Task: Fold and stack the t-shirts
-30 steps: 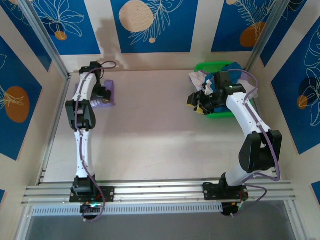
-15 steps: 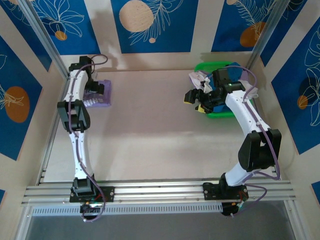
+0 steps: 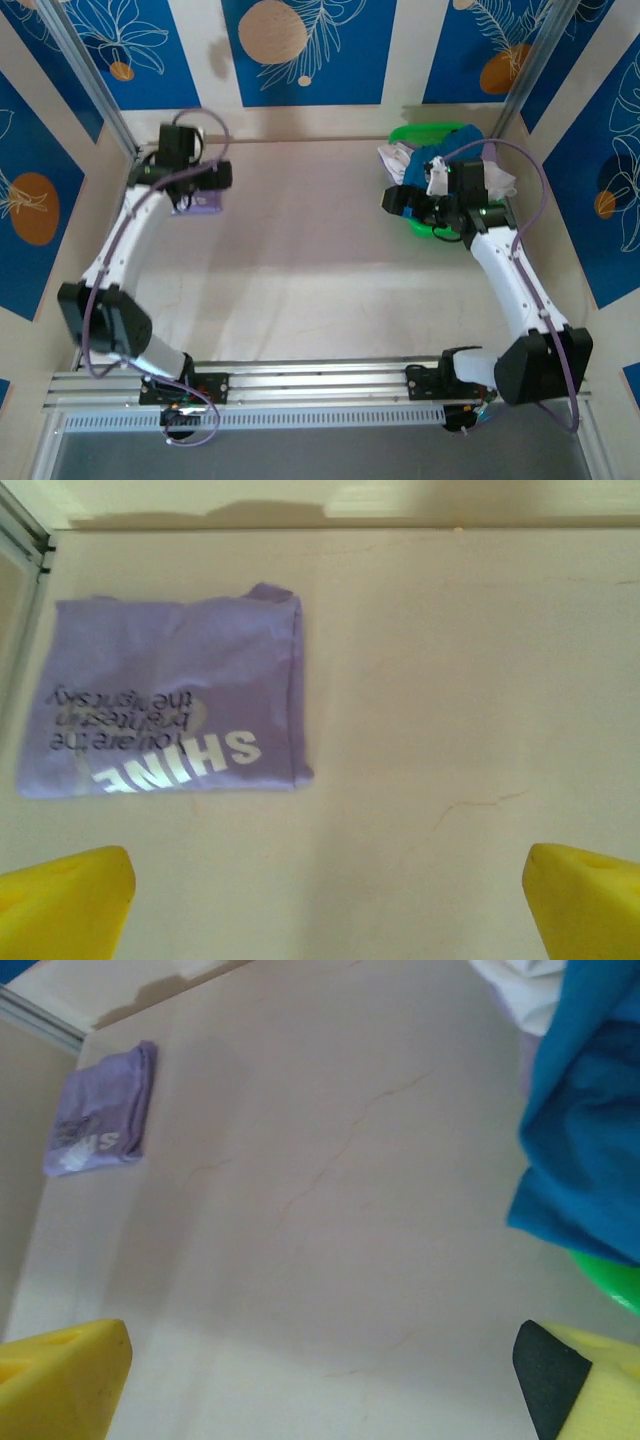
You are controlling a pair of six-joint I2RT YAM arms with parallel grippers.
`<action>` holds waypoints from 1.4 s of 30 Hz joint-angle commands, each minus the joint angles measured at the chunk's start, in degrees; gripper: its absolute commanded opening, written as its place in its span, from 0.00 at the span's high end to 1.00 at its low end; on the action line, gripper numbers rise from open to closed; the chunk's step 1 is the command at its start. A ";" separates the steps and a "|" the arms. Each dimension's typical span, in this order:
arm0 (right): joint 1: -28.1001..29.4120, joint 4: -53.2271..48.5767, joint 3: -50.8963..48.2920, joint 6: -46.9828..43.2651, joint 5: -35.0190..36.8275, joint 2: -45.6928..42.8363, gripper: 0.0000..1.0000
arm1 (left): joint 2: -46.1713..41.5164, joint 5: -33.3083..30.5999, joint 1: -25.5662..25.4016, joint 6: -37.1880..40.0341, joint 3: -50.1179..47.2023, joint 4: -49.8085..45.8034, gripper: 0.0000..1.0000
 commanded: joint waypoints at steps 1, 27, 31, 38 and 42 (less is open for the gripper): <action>0.43 14.17 -8.68 -3.75 8.46 -4.80 0.01 | -11.13 -0.75 0.08 -1.99 -20.40 21.51 0.01; -6.09 63.07 -34.26 -16.55 12.48 11.04 0.01 | -7.80 -10.45 -0.54 11.52 -65.63 89.58 0.01; -6.28 75.15 -41.43 -15.96 13.02 10.88 0.01 | -3.58 -11.66 -0.44 12.51 -67.67 99.42 0.01; -7.14 80.45 -43.65 -15.25 12.32 12.31 0.01 | 2.95 -9.27 -0.44 13.59 -68.56 107.26 0.01; -7.25 80.94 -42.62 -16.11 9.79 15.12 0.01 | 7.80 -7.72 -0.41 14.57 -68.01 111.32 0.01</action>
